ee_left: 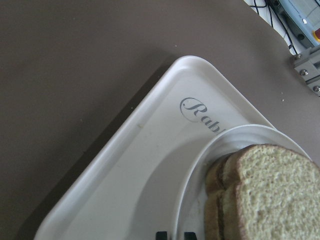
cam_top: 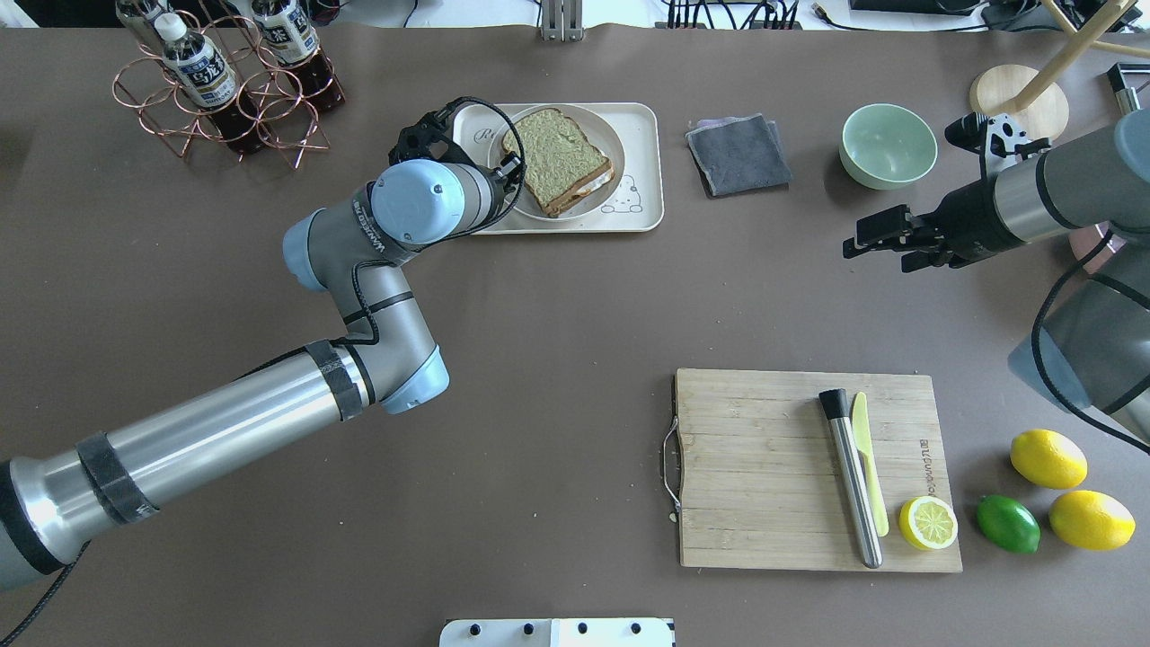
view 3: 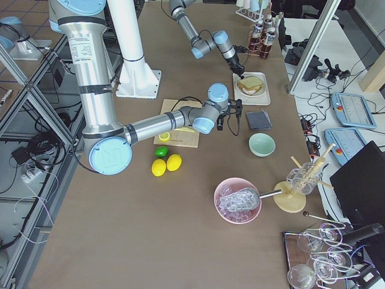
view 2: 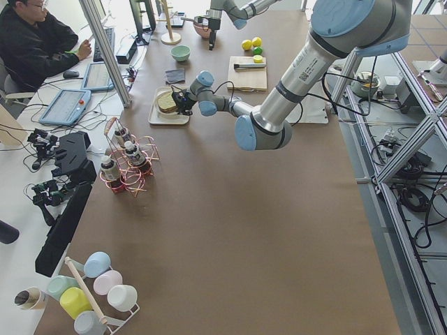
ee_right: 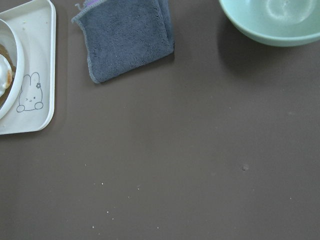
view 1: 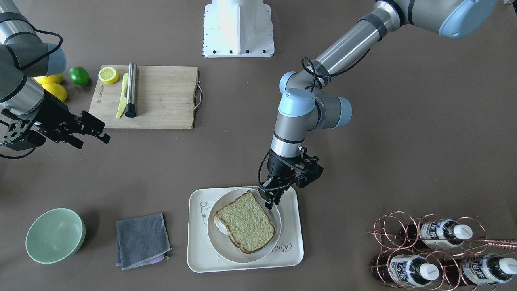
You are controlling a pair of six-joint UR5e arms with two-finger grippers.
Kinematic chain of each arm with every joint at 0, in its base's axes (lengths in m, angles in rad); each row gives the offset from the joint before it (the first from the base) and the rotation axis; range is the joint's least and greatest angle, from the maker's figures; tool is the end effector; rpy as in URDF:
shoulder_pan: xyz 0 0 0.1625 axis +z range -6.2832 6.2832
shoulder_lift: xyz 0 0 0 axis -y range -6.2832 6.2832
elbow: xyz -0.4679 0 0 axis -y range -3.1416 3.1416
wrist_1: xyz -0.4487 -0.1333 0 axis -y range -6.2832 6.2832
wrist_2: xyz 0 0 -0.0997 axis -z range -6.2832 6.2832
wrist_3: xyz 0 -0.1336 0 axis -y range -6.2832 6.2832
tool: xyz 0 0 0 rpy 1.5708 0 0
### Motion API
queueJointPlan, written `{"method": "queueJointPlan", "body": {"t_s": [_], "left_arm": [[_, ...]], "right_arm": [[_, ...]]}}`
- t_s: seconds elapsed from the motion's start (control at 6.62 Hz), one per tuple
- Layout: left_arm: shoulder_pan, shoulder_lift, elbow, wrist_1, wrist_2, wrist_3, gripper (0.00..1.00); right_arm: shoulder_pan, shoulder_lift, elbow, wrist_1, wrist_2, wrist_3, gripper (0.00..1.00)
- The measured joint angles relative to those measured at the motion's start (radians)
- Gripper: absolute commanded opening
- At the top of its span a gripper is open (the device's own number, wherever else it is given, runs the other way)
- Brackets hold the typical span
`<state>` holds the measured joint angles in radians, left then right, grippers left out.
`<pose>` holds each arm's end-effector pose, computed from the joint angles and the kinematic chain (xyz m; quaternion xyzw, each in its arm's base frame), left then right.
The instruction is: Make sandwich and place on tray
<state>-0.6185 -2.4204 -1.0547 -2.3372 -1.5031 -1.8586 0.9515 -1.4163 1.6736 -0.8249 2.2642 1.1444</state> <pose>0.6828 -0.6606 0.2962 0.1144 0.5105 -0.3889 0.7583 -0.3361 -0.5540 0.4818 0.0575 -0.5385 0.0562 0.8388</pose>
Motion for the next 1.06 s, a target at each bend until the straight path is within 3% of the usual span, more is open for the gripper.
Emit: {"method": "queueJointPlan", "body": {"t_s": [0.3,0.45,0.6,0.91,1.06], "left_arm": [[-0.019,0.004,-0.012,-0.001,-0.021,0.036,0.51],[-0.033,0.010,-0.028,-0.001,-0.044,0.053,0.68],[-0.045,0.024,-0.054,0.000,-0.061,0.071,0.97],[-0.059,0.072,-0.129,0.007,-0.090,0.119,0.97],[-0.087,0.108,-0.190,0.045,-0.158,0.150,0.97]], "right_arm": [[0.001,0.000,-0.001,0.000,0.000,0.000,1.00],[0.002,0.000,-0.001,0.000,0.000,0.000,1.00],[0.004,0.000,-0.001,0.000,0.000,0.000,1.00],[0.026,0.000,-0.003,-0.006,0.006,-0.007,1.00],[0.055,0.000,-0.012,-0.015,0.020,-0.028,1.00]]}}
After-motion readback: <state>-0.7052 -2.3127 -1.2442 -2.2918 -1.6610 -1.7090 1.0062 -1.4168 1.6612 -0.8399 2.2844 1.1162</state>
